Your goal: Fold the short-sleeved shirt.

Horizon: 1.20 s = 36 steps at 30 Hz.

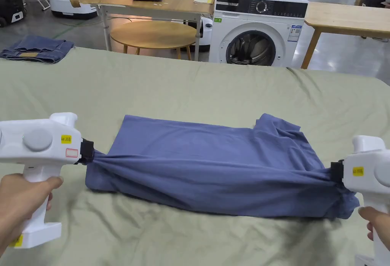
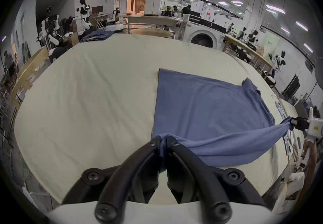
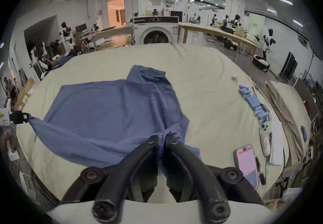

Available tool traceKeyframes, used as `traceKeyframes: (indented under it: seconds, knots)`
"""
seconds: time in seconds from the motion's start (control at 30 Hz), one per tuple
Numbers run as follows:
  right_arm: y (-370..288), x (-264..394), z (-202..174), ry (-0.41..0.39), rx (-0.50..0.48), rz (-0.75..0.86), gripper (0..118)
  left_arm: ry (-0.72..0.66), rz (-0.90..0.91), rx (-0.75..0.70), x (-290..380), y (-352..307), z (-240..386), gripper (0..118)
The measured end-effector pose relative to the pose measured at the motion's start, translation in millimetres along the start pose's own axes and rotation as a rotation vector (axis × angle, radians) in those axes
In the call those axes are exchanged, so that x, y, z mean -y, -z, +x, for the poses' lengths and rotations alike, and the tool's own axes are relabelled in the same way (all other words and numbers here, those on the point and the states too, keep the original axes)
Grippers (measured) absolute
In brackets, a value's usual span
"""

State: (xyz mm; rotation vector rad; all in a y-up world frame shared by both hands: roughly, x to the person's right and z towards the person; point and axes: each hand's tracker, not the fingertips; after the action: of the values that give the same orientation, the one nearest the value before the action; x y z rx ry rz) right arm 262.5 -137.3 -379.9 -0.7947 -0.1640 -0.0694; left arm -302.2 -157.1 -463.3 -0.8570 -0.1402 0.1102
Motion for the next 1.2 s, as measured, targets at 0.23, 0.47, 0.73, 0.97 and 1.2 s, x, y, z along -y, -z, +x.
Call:
traceKeyframes:
  seconds: [0.23,0.47,0.73,0.97,1.2]
  knots:
    - [68,-33,-1,-0.008,0.012,-0.067,6,0.066,-0.075,-0.034,-39,57,5,1]
    - [124,-30,3,-0.039,0.012,-0.131,6,0.06,-0.152,-0.032,-44,102,2,1]
    - [125,-20,-8,-0.051,0.065,-0.007,31,0.071,-0.152,-0.058,-38,111,12,21]
    - [63,-18,-32,-0.009,0.042,0.255,50,0.073,0.141,0.023,-32,51,30,52]
    - [11,8,-67,0.003,0.025,0.432,0,0.155,0.392,-0.004,2,-7,59,20]
